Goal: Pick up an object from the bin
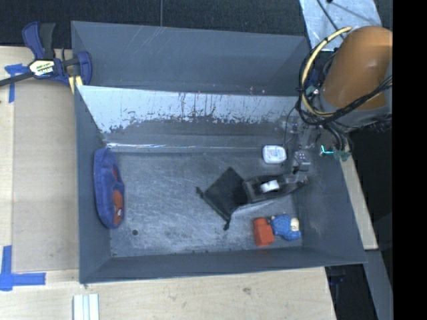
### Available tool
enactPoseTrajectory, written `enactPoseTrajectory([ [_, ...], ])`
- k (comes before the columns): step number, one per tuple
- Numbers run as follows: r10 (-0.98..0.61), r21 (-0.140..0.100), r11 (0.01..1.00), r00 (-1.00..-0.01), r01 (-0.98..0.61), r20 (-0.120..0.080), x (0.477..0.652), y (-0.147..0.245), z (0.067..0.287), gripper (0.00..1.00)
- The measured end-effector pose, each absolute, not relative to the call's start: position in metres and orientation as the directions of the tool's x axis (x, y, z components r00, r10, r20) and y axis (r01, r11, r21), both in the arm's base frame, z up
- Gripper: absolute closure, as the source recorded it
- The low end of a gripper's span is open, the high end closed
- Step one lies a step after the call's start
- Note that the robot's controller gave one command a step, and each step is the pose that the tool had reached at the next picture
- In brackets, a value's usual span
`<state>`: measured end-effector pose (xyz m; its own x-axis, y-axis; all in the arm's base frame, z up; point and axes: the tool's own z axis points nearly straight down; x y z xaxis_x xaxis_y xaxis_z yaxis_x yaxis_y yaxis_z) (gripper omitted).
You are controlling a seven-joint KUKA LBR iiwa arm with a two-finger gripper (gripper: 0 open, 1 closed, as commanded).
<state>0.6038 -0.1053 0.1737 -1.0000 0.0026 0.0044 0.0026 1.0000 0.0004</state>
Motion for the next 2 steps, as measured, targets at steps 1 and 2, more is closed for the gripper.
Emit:
enactPoseTrajectory([
  [1, -0.694, -0.013, 0.720, -0.720, -0.694, -0.010, 0.5714, -0.0888, 0.0738, 0.00],
  [2, -0.695, -0.013, 0.719, -0.719, -0.695, -0.017, 0.5729, -0.0852, 0.0757, 1.00],
])
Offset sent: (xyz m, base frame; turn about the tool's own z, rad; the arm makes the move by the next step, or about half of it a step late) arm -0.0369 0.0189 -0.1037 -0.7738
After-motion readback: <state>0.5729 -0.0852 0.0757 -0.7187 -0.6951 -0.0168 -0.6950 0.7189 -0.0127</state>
